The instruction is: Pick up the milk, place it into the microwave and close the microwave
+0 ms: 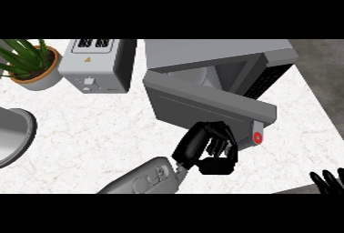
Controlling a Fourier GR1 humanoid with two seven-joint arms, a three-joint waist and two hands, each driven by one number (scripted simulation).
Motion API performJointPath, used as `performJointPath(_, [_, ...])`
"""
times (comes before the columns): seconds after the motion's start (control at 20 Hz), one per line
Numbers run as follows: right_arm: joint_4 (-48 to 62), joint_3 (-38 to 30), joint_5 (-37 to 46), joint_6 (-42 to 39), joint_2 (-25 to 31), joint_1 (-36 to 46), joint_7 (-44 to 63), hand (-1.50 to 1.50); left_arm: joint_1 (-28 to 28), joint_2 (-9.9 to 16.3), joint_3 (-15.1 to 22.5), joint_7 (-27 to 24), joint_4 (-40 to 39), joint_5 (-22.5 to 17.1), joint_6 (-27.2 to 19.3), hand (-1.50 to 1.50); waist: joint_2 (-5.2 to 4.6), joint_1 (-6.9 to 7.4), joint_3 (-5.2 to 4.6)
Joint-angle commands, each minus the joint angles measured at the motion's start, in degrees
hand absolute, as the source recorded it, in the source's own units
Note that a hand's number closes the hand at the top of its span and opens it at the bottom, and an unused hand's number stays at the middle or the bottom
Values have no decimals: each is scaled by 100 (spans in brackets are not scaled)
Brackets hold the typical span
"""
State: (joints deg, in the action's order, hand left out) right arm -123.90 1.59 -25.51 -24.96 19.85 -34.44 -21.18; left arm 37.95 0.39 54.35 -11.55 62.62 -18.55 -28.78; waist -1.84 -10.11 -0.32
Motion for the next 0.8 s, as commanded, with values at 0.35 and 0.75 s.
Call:
performJointPath(0.35, [-512, -112, -462, 213, 204, 104, 588, -150, 1170, -39, -405, -341, -949, -1120, -350, 150, -130, -262, 7])
performJointPath(0.75, [-669, -168, -575, 330, 288, 182, 828, -150, 1551, -39, -682, -740, -1593, -1911, -114, 150, -180, -332, 14])
